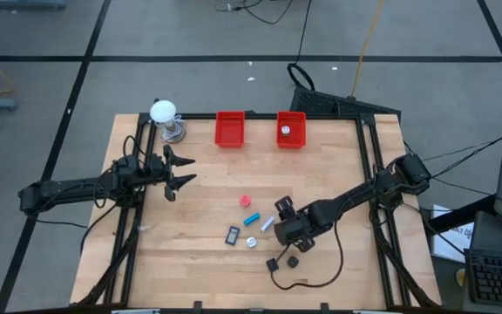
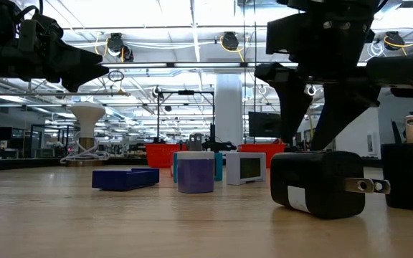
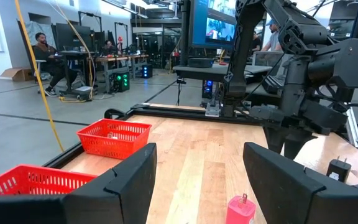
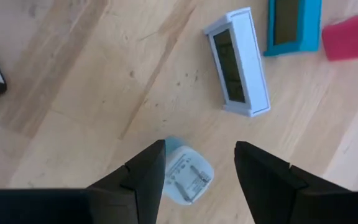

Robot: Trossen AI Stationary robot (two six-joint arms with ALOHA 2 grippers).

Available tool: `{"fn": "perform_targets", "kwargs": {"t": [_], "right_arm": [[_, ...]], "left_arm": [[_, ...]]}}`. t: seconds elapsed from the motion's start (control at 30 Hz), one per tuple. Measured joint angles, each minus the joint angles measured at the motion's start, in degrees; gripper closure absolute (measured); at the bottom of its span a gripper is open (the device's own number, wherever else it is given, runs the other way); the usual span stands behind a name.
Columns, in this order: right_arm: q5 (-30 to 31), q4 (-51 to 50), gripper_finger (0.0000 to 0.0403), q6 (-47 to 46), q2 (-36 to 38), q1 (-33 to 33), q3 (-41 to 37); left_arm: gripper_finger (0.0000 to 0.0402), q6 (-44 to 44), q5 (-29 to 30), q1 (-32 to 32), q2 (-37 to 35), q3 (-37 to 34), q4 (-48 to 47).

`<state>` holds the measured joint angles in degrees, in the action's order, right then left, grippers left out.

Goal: Pick & Place Office items
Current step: Put the blue charger adapter into the right red basket

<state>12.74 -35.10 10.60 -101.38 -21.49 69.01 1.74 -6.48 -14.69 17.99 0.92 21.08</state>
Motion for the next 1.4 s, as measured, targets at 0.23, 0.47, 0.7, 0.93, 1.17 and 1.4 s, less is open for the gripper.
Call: {"fn": "perform_targets", "kwargs": {"t": [0.23, 0.47, 0.7, 0.93, 1.17, 1.4], "right_arm": [[-2.5, -1.6, 0.0222, -5.7, 0.0, 0.0, 0.0], [-2.5, -1.6, 0.0226, -10.6, 0.0, 0.7, 0.0], [-2.5, -1.8, 0.0219, -15.5, 0.0, 2.8, 0.0], [-6.9, -1.8, 0.0211, -15.5, 0.0, 3.2, 0.0], [-6.7, -1.8, 0.0214, -18.2, 0.0, 4.4, 0.0], [-6.8, -1.8, 0.0212, -19.7, 0.0, 5.4, 0.0]], "left_arm": [[0.0158, 0.0, 0.0, 0.0, 0.0, 0.0, 0.0], [0.0158, 0.0, 0.0, 0.0, 0.0, 0.0, 0.0], [0.0158, 0.0, 0.0, 0.0, 0.0, 0.0, 0.0], [0.0158, 0.0, 0.0, 0.0, 0.0, 0.0, 0.0], [0.0158, 0.0, 0.0, 0.0, 0.0, 0.0, 0.0], [0.0158, 0.0, 0.0, 0.0, 0.0, 0.0, 0.0]]}}
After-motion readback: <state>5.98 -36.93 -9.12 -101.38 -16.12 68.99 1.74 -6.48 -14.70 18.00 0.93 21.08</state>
